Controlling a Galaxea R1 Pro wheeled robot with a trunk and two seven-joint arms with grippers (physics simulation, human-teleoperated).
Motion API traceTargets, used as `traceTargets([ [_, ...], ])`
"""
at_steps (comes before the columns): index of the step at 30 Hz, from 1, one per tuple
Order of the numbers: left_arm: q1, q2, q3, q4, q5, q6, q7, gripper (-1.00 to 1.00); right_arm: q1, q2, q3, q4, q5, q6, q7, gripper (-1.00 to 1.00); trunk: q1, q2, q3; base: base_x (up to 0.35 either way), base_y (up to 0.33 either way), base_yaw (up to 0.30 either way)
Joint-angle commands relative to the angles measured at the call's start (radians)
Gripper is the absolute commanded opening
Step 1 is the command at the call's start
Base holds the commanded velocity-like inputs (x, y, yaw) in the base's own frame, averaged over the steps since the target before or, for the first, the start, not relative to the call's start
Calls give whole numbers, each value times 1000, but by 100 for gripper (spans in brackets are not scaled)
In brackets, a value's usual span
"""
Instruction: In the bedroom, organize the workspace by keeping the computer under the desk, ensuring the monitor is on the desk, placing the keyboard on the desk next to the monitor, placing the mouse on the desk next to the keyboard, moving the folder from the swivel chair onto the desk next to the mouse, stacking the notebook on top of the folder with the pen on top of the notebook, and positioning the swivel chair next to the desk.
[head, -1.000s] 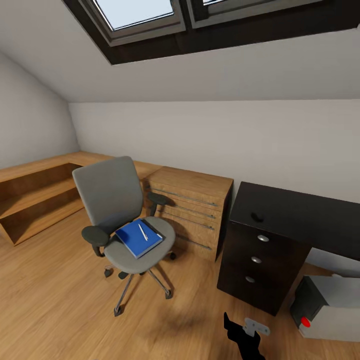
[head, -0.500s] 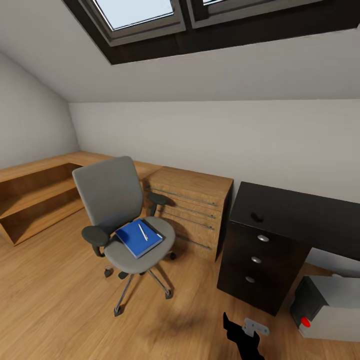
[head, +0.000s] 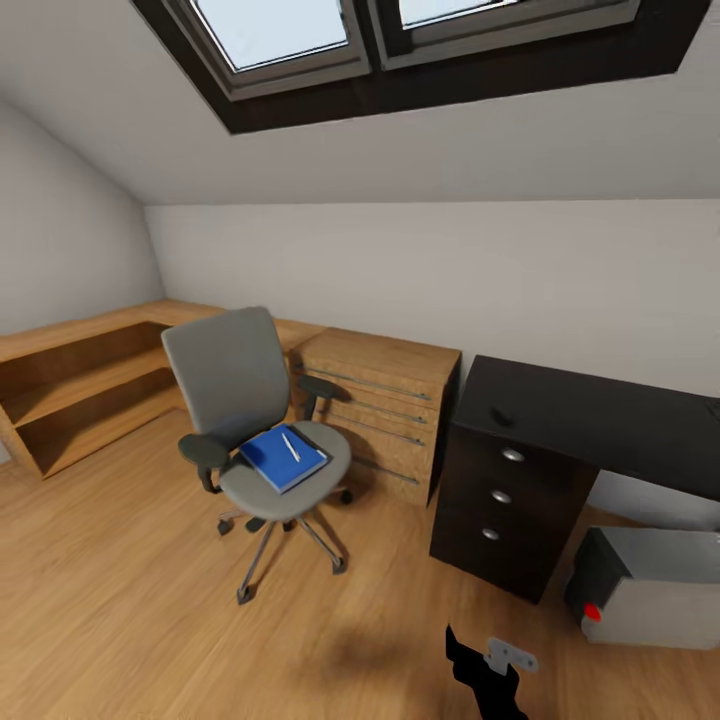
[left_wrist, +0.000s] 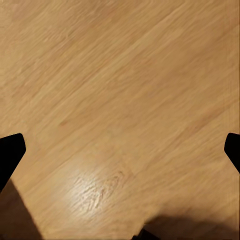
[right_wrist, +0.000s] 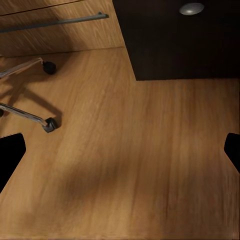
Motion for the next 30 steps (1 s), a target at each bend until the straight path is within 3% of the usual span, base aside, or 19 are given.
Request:
traceTargets([
  [1, 0, -1, 2, -1, 8, -2, 1, 100, -1, 0, -4, 1, -11, -3, 10, 100, -1, -1, -1, -243, 0, 0],
  [14, 0, -1, 2, -3, 8, -2, 1, 100, -1, 1, -4, 0, -10, -3, 10, 100, -1, -1, -1, -70, 0, -73],
  [30, 0, -2, 3, -3, 8, -2, 1, 100, -1, 1, -4, 0, -10, -3, 10, 100, -62, 111, 49, -3, 0, -244],
])
